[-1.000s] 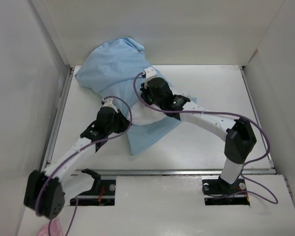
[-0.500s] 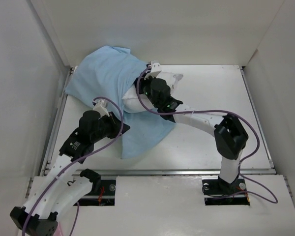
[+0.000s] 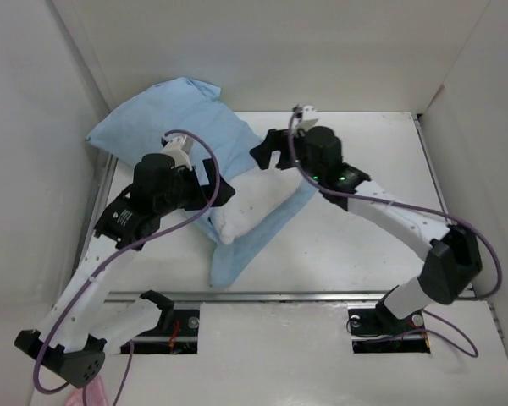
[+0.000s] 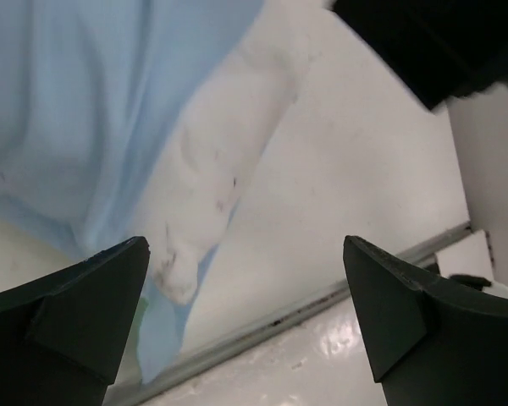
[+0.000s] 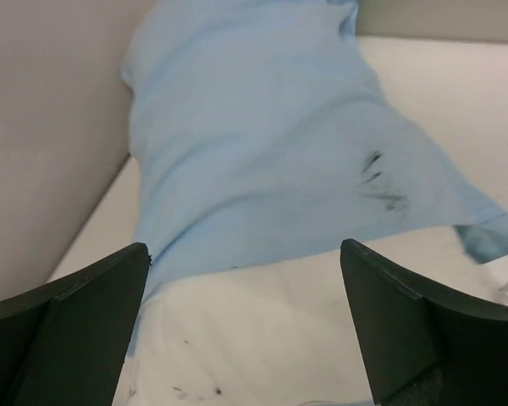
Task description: Put the pillow into the pillowcase
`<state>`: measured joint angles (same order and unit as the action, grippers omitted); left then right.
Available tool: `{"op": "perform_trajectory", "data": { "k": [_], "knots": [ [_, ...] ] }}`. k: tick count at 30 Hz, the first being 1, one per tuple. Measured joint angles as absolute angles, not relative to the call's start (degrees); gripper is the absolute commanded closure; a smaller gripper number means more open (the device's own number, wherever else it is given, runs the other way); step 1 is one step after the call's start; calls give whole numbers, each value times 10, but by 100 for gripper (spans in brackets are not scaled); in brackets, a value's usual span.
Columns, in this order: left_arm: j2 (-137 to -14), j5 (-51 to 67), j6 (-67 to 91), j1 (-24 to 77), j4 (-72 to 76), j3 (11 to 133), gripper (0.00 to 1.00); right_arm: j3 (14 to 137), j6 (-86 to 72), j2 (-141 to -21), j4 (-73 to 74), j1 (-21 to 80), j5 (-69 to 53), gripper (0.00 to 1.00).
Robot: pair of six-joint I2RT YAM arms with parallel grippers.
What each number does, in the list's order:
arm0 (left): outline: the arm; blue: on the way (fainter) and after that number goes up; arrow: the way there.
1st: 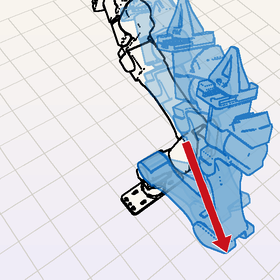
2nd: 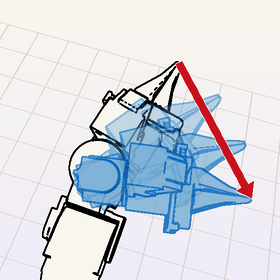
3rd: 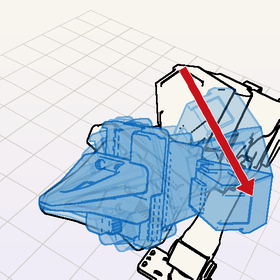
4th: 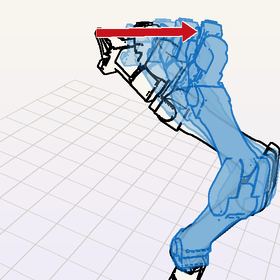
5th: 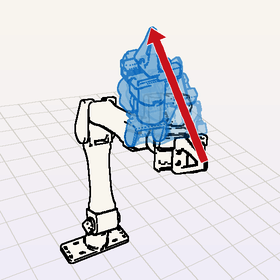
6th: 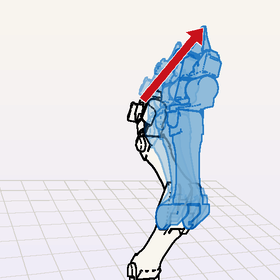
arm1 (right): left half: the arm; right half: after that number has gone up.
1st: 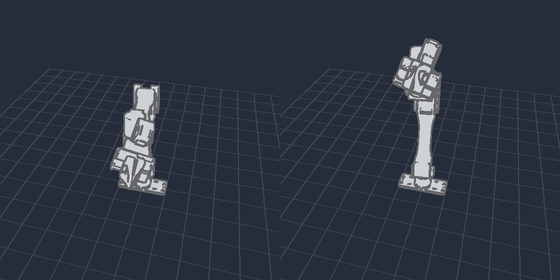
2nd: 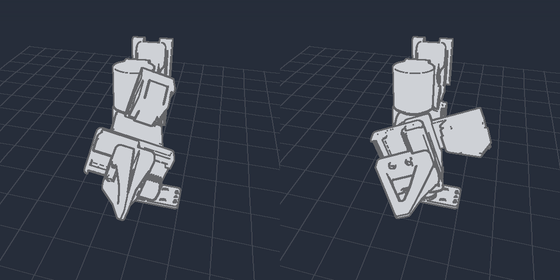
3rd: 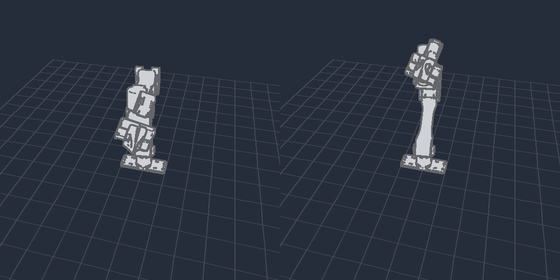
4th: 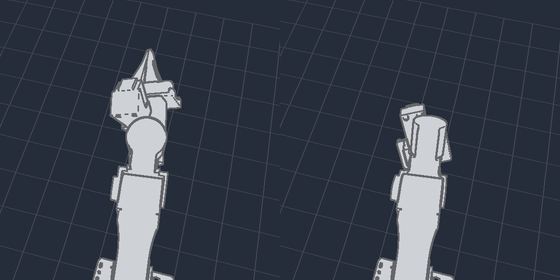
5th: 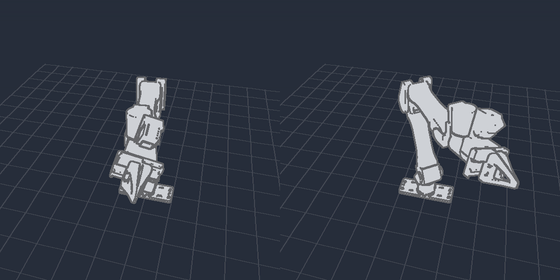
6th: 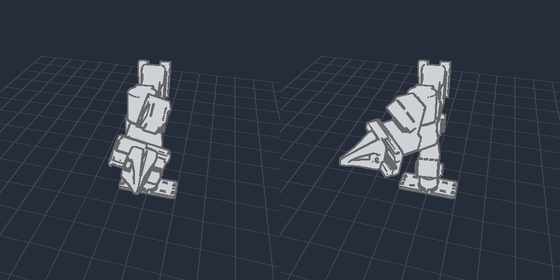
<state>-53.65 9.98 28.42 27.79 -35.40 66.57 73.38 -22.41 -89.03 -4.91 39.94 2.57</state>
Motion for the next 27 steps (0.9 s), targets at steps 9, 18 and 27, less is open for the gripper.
{"op": "perform_trajectory", "data": {
  "k": [9,18,27],
  "knots": [
    [-833,9,153,341,-355,928,0,592,-269,-649,68,238,-17,0],
    [-1100,-154,64,489,-454,1104,0,535,-275,-593,151,157,14,0],
    [-1132,-225,67,463,-510,1059,0,477,-274,-604,158,143,-39,0]
  ]
}}
